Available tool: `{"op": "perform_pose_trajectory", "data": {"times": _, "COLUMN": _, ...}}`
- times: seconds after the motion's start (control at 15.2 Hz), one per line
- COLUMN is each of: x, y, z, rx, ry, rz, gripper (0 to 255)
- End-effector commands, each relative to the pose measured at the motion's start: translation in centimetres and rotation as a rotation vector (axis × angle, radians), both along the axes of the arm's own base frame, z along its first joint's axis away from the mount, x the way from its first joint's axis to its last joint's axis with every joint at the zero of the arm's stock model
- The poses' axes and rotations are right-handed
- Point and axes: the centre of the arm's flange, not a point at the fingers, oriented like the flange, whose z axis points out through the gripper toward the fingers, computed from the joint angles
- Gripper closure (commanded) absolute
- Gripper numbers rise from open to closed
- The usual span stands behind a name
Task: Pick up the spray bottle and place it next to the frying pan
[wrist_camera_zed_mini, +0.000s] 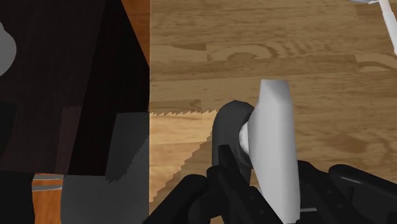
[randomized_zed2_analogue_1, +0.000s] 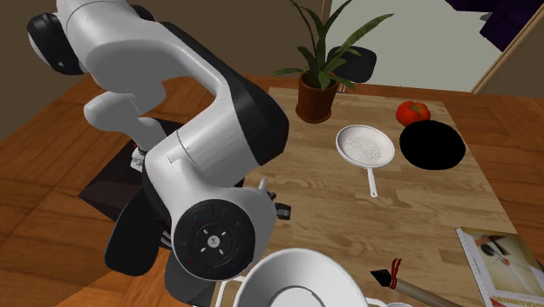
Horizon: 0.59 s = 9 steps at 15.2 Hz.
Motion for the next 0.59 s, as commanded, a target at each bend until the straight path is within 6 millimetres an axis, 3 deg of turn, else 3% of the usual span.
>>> {"op": "perform_pose_trajectory", "data": {"times": 0.0, "x": -0.1, "y": 0.1, "z": 1.1, "rx": 0.000, "ry": 0.000, "rz": 0.000, "gripper": 255}}
{"op": "perform_pose_trajectory", "data": {"times": 0.53, "x": -0.1, "y": 0.1, "z": 5.3, "rx": 0.000, "ry": 0.000, "rz": 0.000, "gripper": 255}}
